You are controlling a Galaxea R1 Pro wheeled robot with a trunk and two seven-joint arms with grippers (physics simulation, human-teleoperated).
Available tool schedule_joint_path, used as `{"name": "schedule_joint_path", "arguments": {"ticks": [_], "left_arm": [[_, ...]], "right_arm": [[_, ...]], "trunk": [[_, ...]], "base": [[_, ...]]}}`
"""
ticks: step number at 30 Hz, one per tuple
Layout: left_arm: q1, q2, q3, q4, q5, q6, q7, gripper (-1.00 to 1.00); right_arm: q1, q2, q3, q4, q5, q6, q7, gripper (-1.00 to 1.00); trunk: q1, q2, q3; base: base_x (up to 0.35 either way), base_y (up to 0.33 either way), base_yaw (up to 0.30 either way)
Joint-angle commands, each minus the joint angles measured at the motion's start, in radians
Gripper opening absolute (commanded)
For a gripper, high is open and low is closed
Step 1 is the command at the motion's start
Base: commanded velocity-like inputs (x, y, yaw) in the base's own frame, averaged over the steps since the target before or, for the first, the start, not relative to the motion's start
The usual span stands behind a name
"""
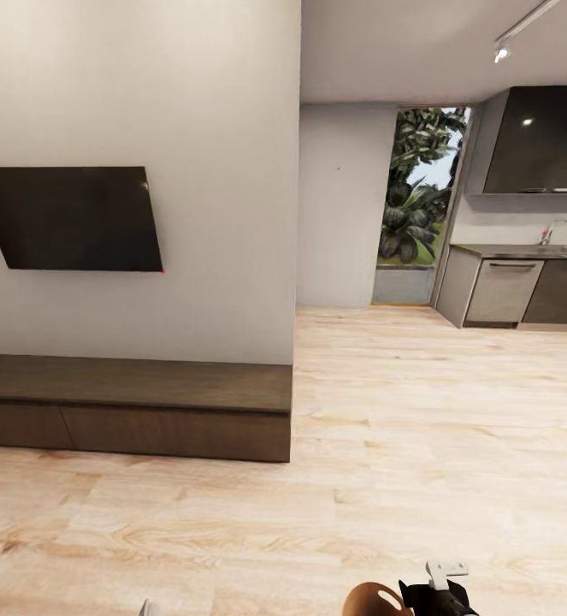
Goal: Put the three can of soda from the living room inside the tash can in the kitchen.
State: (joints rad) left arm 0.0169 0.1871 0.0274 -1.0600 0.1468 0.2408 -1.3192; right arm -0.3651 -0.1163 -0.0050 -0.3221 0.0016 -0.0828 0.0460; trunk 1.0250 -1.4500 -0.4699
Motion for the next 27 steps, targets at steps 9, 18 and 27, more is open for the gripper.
{"name": "schedule_joint_path", "arguments": {"ticks": [9, 18, 27], "left_arm": [[0.000, 0.000, 0.000, 0.000, -0.001, 0.000, 0.000, 1.00], [0.000, 0.000, 0.000, 0.000, 0.000, 0.000, 0.000, 1.00], [0.000, 0.000, 0.000, 0.000, 0.000, 0.000, 0.000, 1.00]], "right_arm": [[0.000, 0.001, 0.000, 0.000, -0.001, 0.000, 0.000, 1.00], [0.000, 0.001, 0.000, 0.001, -0.003, 0.000, 0.000, 1.00], [0.000, 0.001, 0.000, 0.002, -0.003, 0.000, 0.000, 1.00]], "trunk": [[0.000, 0.000, 0.000], [0.000, 0.000, 0.000], [0.004, -0.007, -0.003]], "base": [[0.018, 0.000, 0.000], [0.002, 0.000, 0.000], [0.000, 0.000, 0.000]]}}
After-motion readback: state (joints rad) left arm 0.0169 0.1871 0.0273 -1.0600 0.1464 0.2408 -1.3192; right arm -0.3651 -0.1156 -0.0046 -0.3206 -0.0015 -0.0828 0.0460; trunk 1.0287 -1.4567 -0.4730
